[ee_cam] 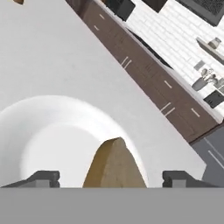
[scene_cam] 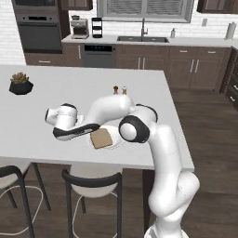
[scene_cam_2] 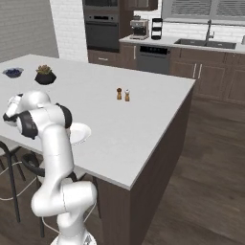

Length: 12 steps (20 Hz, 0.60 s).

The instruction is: Start the toaster. Once the lever pops up, take the bread to the plate on the dining counter.

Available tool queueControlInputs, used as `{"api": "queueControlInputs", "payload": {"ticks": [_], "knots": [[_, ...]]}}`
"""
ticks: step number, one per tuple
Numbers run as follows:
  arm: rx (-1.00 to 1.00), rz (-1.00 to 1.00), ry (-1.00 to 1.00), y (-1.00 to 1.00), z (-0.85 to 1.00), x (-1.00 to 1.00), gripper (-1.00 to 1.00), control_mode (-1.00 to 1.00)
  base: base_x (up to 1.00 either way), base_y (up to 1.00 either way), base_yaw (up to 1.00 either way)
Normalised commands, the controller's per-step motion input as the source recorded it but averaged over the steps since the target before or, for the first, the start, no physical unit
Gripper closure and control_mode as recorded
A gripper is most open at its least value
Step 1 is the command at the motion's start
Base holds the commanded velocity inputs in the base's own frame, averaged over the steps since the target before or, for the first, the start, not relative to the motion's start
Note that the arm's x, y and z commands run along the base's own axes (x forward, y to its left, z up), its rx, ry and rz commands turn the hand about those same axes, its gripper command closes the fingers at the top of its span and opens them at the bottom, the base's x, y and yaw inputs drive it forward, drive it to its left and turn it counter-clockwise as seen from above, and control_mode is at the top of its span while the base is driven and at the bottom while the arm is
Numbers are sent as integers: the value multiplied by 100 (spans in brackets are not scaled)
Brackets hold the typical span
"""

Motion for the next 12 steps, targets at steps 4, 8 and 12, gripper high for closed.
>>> {"api": "queueControlInputs", "payload": {"ticks": [4, 8, 12], "knots": [[1, 0, -26, 3, 5, 17, -100, -100, 0, 0, 0], [1, 0, -41, 6, 21, 32, -100, -100, 0, 0, 0], [7, 0, -55, 0, 52, 24, -100, -100, 0, 0, 0]]}}
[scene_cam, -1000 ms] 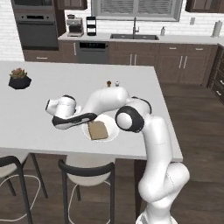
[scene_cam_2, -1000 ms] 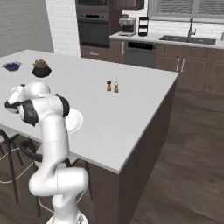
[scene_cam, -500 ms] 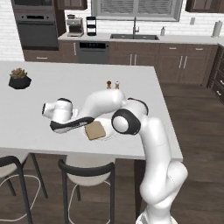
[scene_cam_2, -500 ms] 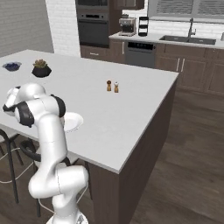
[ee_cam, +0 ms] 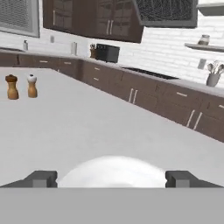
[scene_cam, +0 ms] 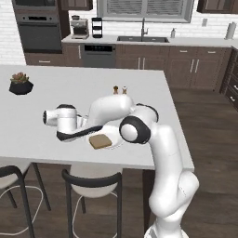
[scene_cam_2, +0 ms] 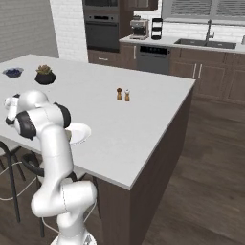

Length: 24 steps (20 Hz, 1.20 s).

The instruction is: Start the toaster. Once the lever pops up, take the bread to the plate on the dining counter.

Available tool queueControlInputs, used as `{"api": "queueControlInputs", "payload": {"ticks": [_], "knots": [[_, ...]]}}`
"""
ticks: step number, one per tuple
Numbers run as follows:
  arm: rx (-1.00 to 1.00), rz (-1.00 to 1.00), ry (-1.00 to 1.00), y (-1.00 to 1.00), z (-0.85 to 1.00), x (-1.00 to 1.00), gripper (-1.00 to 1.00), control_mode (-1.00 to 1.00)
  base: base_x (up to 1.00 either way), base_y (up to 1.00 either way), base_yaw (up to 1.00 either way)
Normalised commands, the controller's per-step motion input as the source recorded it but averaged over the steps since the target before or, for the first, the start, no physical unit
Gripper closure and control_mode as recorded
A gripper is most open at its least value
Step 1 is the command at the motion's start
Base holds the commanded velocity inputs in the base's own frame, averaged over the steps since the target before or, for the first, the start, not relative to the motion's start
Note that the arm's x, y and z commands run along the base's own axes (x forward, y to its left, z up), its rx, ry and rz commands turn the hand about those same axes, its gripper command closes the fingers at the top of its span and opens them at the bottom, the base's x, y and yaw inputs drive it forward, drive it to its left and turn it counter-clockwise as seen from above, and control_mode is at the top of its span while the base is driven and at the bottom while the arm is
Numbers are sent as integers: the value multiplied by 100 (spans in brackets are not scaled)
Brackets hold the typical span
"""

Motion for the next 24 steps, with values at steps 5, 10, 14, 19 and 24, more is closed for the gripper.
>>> {"api": "queueControlInputs", "payload": {"ticks": [5, 10, 14, 19, 24], "knots": [[23, 0, -55, 0, 97, 1, -100, -100, 0, 0, 0], [33, 0, -51, -4, 100, -28, -100, -100, 0, 0, 0], [44, 0, -43, -35, 97, -68, -100, -100, 0, 0, 0], [63, 0, -23, -76, 60, -95, -100, -100, 0, 0, 0], [63, 0, 0, -100, 4, -100, -100, -100, 0, 0, 0]]}}
